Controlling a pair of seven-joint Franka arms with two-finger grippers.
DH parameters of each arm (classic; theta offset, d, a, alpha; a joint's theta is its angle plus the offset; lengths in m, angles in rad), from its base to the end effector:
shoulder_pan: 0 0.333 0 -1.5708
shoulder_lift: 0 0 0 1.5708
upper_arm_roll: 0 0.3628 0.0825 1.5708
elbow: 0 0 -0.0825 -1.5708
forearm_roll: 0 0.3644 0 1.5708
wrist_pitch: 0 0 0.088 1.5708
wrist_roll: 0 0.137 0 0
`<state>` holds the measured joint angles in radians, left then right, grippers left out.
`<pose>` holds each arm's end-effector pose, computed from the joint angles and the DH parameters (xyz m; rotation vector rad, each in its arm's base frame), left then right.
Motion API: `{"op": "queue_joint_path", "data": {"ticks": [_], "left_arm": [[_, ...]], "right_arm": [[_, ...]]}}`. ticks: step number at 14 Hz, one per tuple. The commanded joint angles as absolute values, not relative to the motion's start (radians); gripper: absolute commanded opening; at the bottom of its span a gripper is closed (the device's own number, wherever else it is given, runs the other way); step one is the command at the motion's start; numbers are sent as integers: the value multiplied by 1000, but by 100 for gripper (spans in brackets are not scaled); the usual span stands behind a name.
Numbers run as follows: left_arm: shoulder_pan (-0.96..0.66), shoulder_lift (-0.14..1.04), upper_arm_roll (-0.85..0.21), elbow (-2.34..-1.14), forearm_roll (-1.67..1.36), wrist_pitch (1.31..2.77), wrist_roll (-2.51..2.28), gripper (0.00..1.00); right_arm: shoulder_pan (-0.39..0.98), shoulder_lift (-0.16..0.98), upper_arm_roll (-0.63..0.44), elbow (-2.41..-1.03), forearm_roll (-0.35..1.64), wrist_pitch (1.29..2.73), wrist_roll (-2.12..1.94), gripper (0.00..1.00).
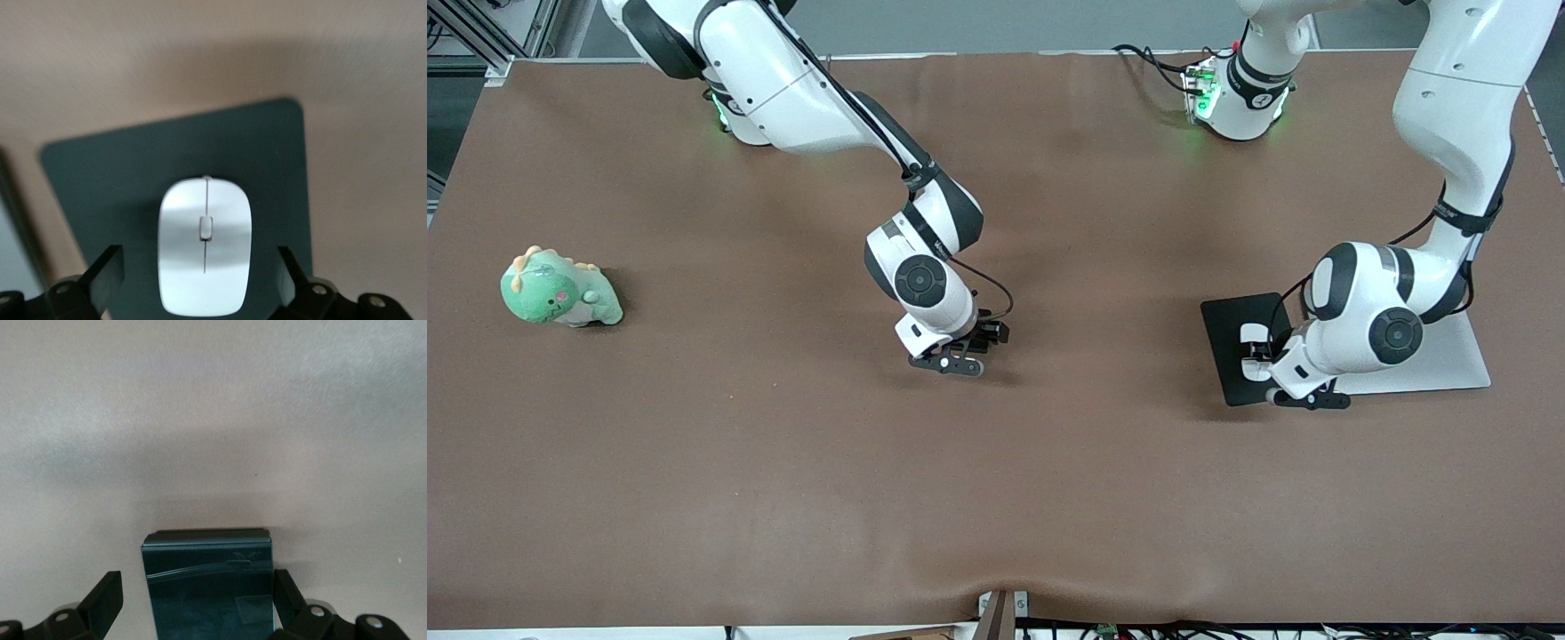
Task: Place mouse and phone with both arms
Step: 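Release the mouse and raise the left gripper while the right gripper lifts the phone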
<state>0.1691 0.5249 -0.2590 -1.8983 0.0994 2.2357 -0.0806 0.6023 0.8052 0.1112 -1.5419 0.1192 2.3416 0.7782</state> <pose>0.6163 -0.0409 0.2438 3.0852 -0.0846 -0.2652 0.5537 0.4673 0.1942 -3.0047 0.2741 0.1730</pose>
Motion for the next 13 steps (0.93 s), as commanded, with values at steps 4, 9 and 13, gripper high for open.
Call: {"op": "queue_joint_path", "data": {"ticks": [4, 9, 13], "left_arm": [[199, 371, -267, -1521, 106, 1773, -72, 100], [213, 223, -264, -1348, 81, 1632, -77, 100], [212, 85, -258, -1361, 40, 1536, -87, 100]], "right_arm": [[624, 841, 104, -1514, 110, 2338, 784, 28], [598, 813, 101, -1470, 114, 2209, 776, 0], [548, 772, 101, -1451, 117, 2083, 729, 0]]}}
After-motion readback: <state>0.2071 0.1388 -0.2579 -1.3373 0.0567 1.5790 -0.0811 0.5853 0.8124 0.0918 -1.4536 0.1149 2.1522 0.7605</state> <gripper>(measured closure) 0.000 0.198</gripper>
